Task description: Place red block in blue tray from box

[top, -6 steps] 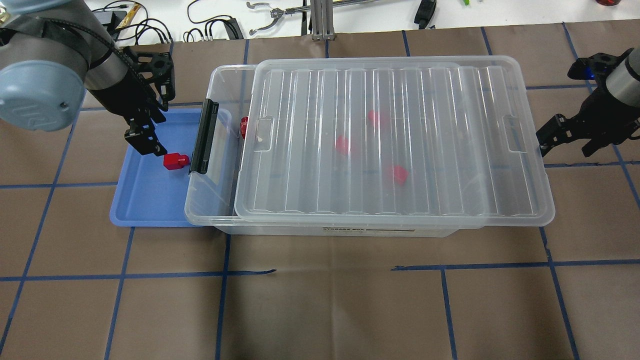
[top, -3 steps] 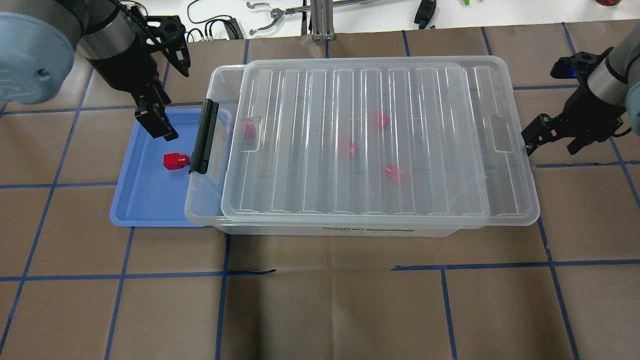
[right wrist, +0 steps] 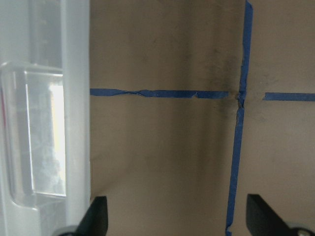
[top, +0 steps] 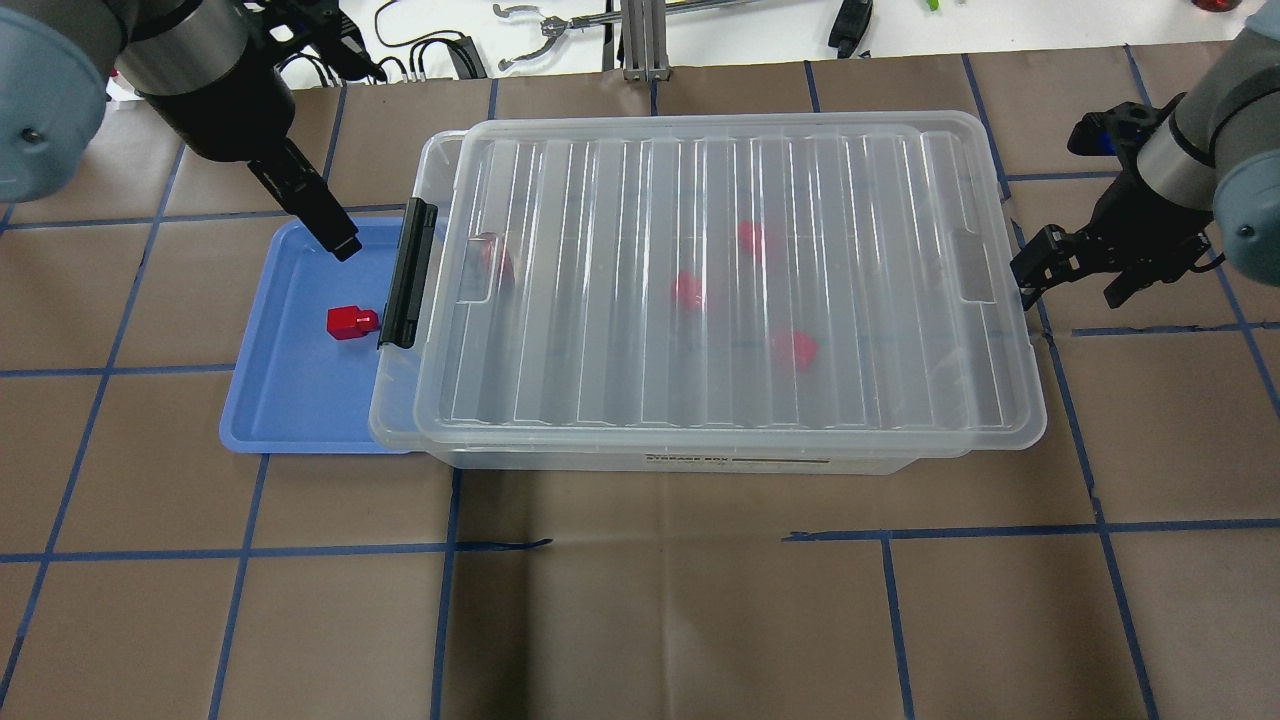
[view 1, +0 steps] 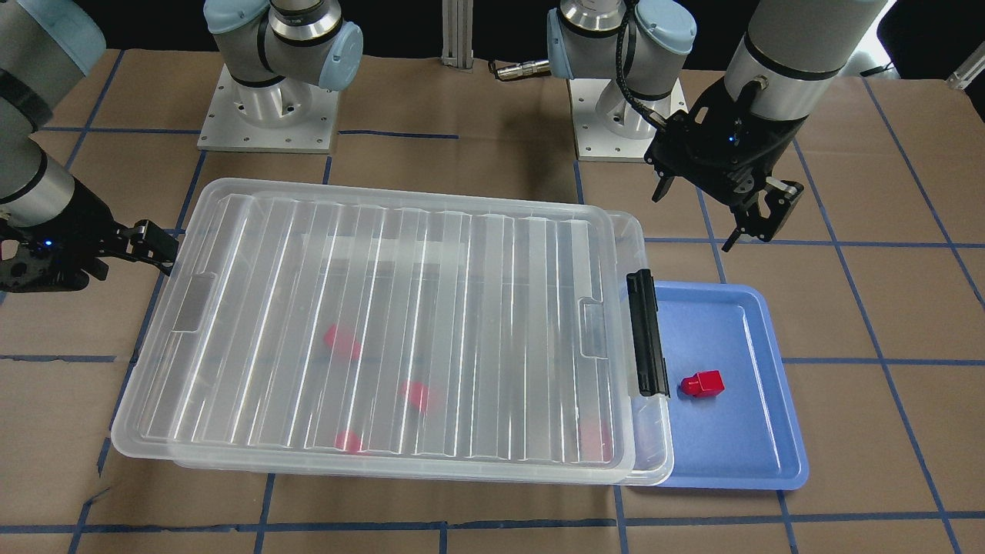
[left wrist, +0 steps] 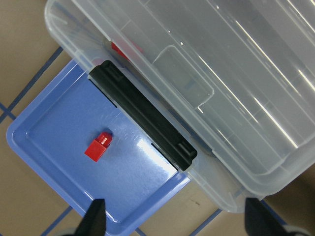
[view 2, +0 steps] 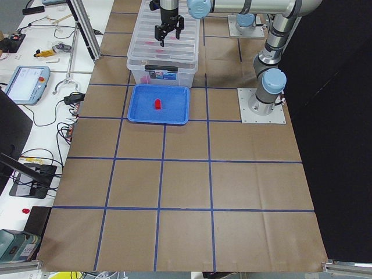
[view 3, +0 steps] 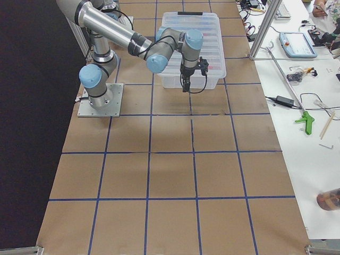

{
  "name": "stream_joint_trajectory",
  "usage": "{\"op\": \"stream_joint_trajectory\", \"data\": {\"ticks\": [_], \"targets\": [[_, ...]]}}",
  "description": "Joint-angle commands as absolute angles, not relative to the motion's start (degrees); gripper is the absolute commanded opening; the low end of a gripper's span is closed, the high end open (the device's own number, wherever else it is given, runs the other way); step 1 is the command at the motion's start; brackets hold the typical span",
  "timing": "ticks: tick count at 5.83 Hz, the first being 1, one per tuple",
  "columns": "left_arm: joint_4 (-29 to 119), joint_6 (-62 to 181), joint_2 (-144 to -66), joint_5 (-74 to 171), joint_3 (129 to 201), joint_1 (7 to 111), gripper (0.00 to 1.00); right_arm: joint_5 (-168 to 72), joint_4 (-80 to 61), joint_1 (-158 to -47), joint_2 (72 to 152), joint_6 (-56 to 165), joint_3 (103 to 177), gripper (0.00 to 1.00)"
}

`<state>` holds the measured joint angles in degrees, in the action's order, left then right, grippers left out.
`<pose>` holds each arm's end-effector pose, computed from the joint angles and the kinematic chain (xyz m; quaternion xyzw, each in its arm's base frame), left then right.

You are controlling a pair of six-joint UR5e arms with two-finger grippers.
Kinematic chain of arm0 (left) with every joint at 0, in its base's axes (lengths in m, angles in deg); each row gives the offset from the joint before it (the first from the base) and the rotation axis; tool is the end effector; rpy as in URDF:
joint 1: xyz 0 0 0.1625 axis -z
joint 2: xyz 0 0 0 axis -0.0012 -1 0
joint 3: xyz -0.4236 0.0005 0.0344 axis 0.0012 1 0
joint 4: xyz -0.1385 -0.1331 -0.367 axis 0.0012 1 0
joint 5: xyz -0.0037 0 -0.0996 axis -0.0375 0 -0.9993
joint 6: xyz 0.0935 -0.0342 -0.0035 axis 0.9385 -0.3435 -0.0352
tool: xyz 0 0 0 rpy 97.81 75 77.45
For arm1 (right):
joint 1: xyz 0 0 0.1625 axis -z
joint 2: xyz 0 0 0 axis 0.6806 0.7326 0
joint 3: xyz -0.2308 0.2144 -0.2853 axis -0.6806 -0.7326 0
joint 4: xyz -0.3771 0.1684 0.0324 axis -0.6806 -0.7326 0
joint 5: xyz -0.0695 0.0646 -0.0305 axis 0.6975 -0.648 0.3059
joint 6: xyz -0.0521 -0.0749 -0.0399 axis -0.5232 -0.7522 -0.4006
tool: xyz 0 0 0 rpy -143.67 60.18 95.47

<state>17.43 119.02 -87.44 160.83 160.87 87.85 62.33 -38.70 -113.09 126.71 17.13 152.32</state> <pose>-0.1132 -0.5153 0.4985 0.3626 0.9317 -0.0139 0.0141 -0.0388 -0.5154 0.3385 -0.0106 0.9988 0.0301 0.0372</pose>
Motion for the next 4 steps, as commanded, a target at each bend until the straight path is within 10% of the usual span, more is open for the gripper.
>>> {"op": "stream_joint_trajectory", "data": {"ticks": [1,4], "targets": [[17.2,103.82,-87.03,160.6,160.56,87.91,0.98,60.81,-38.73,-113.99,126.71,17.95,152.38,1.0],[17.28,87.36,-87.11,160.68,160.47,90.18,0.98,61.51,-39.77,-115.58,126.71,18.13,151.5,1.0]]}}
